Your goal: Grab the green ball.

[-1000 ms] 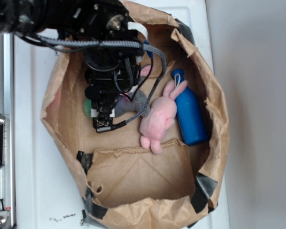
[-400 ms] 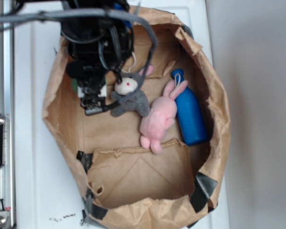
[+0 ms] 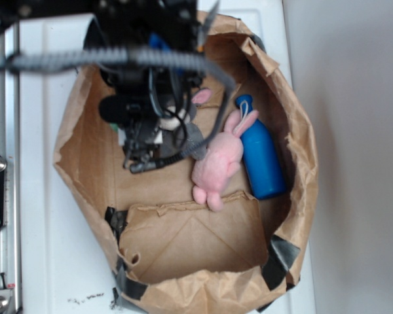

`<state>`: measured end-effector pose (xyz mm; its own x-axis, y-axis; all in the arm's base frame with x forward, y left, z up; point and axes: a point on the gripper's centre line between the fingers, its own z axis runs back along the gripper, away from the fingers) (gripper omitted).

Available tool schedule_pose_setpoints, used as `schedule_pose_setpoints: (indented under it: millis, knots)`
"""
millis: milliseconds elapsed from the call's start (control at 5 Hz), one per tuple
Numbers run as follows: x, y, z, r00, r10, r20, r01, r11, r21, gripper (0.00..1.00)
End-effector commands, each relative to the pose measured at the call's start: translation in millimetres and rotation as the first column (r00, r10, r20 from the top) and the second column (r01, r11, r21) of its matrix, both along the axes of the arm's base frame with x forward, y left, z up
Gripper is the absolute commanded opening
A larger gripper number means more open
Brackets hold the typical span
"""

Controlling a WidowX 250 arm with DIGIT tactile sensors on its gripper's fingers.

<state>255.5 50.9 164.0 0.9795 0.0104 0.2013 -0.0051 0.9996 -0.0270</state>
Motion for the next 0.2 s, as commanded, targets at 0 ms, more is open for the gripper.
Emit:
schedule_pose_setpoints:
  millis: [0]
  knots:
    - [7.2,-18.8,32.7,0.999,0.002,0.054,-0.004,0.999,0.035,0.0]
